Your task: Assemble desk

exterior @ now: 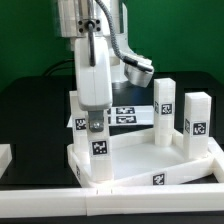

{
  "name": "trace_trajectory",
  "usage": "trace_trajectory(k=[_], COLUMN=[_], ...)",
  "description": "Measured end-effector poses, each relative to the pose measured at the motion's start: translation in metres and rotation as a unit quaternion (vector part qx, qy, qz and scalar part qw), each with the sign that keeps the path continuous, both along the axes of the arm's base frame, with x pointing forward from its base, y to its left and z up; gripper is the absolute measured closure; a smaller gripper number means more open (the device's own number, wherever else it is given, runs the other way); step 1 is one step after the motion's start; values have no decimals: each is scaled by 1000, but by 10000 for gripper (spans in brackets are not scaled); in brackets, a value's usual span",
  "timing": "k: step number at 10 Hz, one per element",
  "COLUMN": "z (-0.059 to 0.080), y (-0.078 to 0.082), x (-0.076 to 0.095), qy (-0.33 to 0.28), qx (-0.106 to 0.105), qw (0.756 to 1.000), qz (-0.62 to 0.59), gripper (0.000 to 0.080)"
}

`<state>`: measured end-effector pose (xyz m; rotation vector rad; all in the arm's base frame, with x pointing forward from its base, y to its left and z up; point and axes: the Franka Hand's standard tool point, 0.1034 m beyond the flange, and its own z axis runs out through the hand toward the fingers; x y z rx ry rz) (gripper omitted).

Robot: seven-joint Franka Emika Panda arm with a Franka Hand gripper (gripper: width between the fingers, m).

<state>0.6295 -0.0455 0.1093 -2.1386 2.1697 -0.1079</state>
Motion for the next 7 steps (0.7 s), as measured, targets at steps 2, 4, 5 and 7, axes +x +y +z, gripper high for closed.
trace_trajectory(k=[2,4,5,7], z=[1,-1,-1,-2], y=[2,6,8,8], x=[-1,1,2,2], qy=[11,9,5,6], qx=[24,55,58,56], qw=[989,941,940,946], qz=[-143,-334,-336,-320], gripper=[512,512,512,429])
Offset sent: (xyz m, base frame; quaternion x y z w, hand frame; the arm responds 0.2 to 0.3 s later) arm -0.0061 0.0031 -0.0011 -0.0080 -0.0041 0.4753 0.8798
